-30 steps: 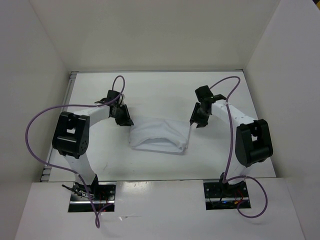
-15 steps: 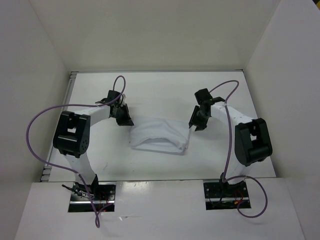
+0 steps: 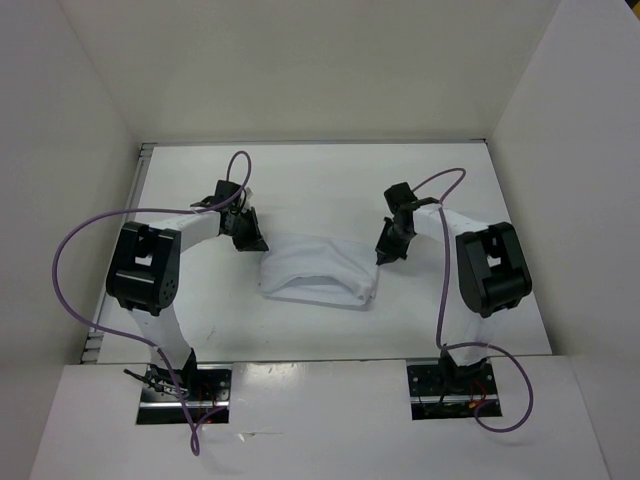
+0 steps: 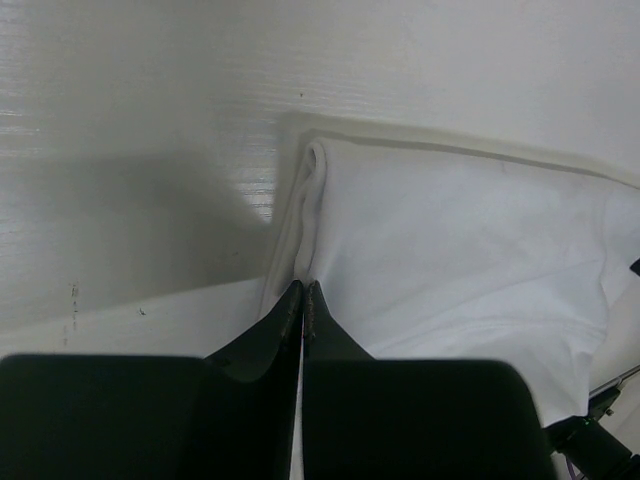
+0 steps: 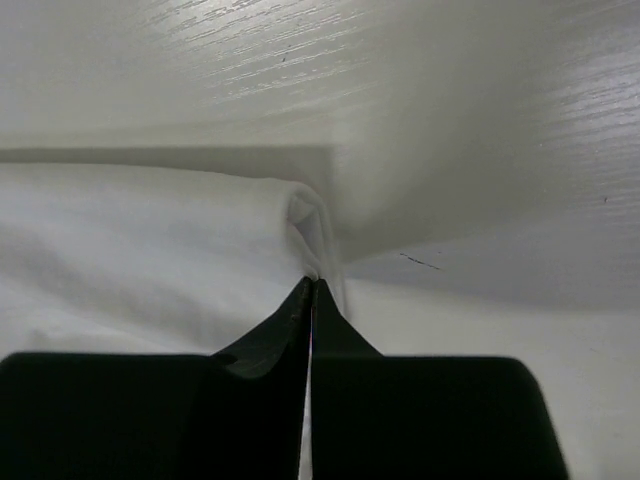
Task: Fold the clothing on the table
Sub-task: Fold the skirt
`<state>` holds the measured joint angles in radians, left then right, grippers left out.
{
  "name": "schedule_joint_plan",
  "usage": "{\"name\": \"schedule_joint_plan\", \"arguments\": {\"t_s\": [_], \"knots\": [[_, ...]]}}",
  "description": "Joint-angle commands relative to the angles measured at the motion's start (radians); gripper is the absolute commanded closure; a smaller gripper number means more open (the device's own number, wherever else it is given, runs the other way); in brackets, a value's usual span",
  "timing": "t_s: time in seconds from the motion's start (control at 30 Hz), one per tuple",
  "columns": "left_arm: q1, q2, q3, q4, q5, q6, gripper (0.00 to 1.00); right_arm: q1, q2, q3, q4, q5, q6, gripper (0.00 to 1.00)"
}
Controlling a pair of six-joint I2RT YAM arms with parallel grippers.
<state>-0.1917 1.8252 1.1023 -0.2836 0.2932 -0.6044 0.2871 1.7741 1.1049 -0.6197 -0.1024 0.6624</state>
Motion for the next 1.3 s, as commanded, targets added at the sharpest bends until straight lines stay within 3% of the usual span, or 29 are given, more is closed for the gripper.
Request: {"name": "schedule_joint_plan", "arguments": {"t_s": [0.0,0.27,0.8,1.27], "knots": [[-0.005,-0.009,0.013,0.015,0.020,0.017,1.00,-0.005,-0.040,-0.002,0.046,-0.007,0.005,1.00],[-0.005,-0.064,0.033,-0.017,0.084,0.017,1.00,-0.014,-0.172,0.035,-0.038,0.004,-0.004,1.00],[-0.005,-0.138,0.185,-0.077,0.127,-0.001,1.00,-0.126,-0.128,0.136,-0.078,-0.048,-0.086,1.00],[0.023,0.065,0.369,-0.029,0.149,-0.043,1.00,-0.255,-0.029,0.283,-0.107,-0.143,-0.162,1.00]]}}
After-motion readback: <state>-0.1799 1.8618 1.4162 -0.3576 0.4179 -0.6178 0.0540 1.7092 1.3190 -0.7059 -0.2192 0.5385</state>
